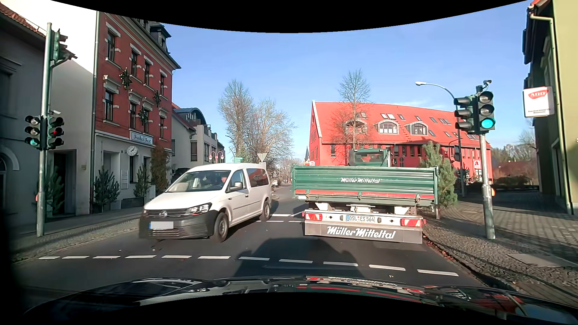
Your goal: Follow the waypoints while adhering to traffic rules and regulations
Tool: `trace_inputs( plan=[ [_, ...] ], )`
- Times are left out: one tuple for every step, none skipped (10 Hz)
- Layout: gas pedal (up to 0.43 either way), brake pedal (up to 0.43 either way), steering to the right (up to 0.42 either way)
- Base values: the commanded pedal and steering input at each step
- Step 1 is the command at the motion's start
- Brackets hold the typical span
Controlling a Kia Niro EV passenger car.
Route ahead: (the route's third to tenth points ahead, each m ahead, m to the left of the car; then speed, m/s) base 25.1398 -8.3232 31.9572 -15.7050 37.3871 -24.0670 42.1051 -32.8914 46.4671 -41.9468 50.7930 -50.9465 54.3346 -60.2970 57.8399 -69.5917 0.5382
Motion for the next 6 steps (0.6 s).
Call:
trace_inputs(
  plan=[
    [0.000, 0.134, 0.069],
    [0.000, 0.128, 0.069],
    [0.000, 0.128, 0.069],
    [0.000, 0.128, 0.069],
    [0.000, 0.128, 0.069],
    [0.000, 0.122, 0.069]
  ],
)
